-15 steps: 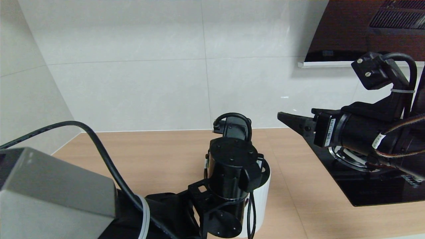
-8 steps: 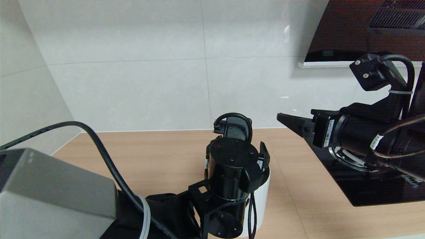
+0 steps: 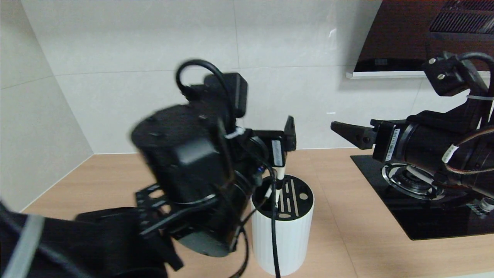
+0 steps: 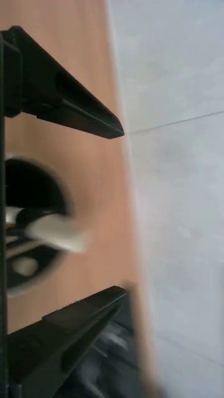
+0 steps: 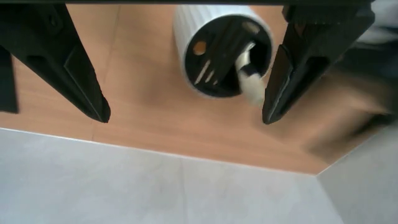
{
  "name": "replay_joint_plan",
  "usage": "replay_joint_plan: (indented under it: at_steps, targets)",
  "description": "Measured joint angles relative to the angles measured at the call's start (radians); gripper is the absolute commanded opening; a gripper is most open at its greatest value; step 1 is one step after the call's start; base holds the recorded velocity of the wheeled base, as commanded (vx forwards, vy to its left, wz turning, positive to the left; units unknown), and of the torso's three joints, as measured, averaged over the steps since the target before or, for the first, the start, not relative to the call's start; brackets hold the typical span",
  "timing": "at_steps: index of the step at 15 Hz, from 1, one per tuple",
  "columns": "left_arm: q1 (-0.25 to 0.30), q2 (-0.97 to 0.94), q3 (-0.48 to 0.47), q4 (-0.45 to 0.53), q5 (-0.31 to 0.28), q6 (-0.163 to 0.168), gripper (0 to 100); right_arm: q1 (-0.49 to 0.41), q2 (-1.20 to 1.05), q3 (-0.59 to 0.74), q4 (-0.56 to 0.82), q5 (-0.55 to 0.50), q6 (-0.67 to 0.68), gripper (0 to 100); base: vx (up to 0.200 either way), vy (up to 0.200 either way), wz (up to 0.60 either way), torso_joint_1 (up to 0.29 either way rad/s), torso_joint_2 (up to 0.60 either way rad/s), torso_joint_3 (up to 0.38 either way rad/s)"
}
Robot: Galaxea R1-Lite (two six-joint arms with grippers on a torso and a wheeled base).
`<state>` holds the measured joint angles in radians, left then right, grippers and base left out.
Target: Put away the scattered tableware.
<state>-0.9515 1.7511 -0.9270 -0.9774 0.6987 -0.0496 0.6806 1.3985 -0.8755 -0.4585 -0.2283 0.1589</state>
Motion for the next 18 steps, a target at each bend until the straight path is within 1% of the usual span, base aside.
replay_joint_plan:
  at_steps: [2,4,5,7,10,11,13,15,17,18]
  targets:
    - [0.048,-0.172,0.064,0.009,-0.096,0.024,100,-0.049,-0.043,0.003,-0.001,0.016,-0.017,100,0.0,0.0,0.0,0.0,0.0,0.0]
    - [0.104,-0.326,0.152,0.053,-0.163,0.041,100,-0.093,-0.106,0.032,0.002,0.022,-0.023,100,0.0,0.0,0.0,0.0,0.0,0.0]
    - [0.137,-0.407,0.201,0.092,-0.185,0.045,100,-0.119,-0.155,0.06,0.002,0.025,-0.025,100,0.0,0.0,0.0,0.0,0.0,0.0]
    - [0.197,-0.556,0.289,0.189,-0.208,0.049,100,-0.158,-0.268,0.147,0.007,0.03,-0.044,100,0.0,0.0,0.0,0.0,0.0,0.0]
    - [0.291,-0.779,0.389,0.38,-0.221,0.052,100,-0.21,-0.489,0.298,0.025,0.033,-0.09,100,0.0,0.0,0.0,0.0,0.0,0.0]
    - [0.331,-0.87,0.413,0.464,-0.23,0.053,100,-0.251,-0.585,0.338,0.056,0.034,-0.104,100,0.0,0.0,0.0,0.0,0.0,0.0]
    - [0.412,-1.057,0.443,0.643,-0.259,0.053,100,-0.337,-0.775,0.388,0.169,0.033,-0.121,100,0.0,0.0,0.0,0.0,0.0,0.0]
    - [0.508,-1.249,0.461,0.824,-0.288,0.052,100,-0.42,-0.97,0.411,0.333,0.031,-0.133,100,0.0,0.0,0.0,0.0,0.0,0.0]
    - [0.59,-1.423,0.468,1.006,-0.314,0.053,100,-0.497,-1.134,0.42,0.51,0.025,-0.137,100,0.0,0.0,0.0,0.0,0.0,0.0]
    - [0.631,-1.494,0.466,1.081,-0.32,0.052,100,-0.538,-1.19,0.422,0.544,0.016,-0.131,100,0.0,0.0,0.0,0.0,0.0,0.0]
